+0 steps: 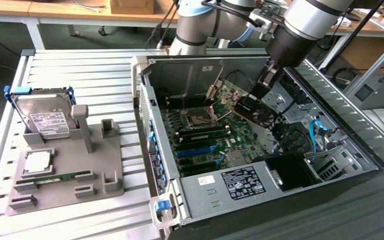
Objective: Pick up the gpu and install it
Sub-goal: 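Insert the gpu into the slot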
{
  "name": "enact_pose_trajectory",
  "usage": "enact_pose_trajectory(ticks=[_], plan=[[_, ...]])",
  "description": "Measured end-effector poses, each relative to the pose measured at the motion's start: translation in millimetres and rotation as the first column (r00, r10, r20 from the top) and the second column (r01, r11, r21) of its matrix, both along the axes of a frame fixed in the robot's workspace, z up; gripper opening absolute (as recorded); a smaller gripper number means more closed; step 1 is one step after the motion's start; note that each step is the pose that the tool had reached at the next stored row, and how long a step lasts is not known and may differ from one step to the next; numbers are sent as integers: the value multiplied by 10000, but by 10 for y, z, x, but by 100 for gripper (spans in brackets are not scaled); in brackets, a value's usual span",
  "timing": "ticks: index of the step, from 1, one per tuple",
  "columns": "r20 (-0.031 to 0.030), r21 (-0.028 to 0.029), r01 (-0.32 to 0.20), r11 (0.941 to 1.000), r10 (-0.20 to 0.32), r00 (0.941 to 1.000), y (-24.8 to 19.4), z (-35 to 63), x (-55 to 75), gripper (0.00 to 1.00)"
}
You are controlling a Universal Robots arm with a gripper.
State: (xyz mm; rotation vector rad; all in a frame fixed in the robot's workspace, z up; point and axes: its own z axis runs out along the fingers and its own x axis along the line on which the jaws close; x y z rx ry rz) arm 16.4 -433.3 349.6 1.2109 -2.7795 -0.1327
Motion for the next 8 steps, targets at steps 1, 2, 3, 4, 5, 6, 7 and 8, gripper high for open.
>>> enact_pose_trajectory(ticks=[1, 2, 3, 4, 5, 6, 7, 8], plan=[[0, 0, -168, 9999, 168, 9999, 0, -1, 0, 27], [0, 0, -365, 9993, 365, 9993, 0, -3, 0, 27], [0, 0, -533, 9986, 533, 9986, 0, -4, 0, 27], [-1, 0, -719, 9974, 719, 9974, 0, -5, 0, 27], [-1, 0, -898, 9960, 898, 9960, 0, -7, 0, 27], [0, -1, -1087, 9941, 1087, 9941, 0, -8, 0, 27], [0, 0, -1262, 9920, 1262, 9920, 0, -9, 1, 27], [-1, 0, -1450, 9894, 1450, 9894, 0, -10, 1, 27]])
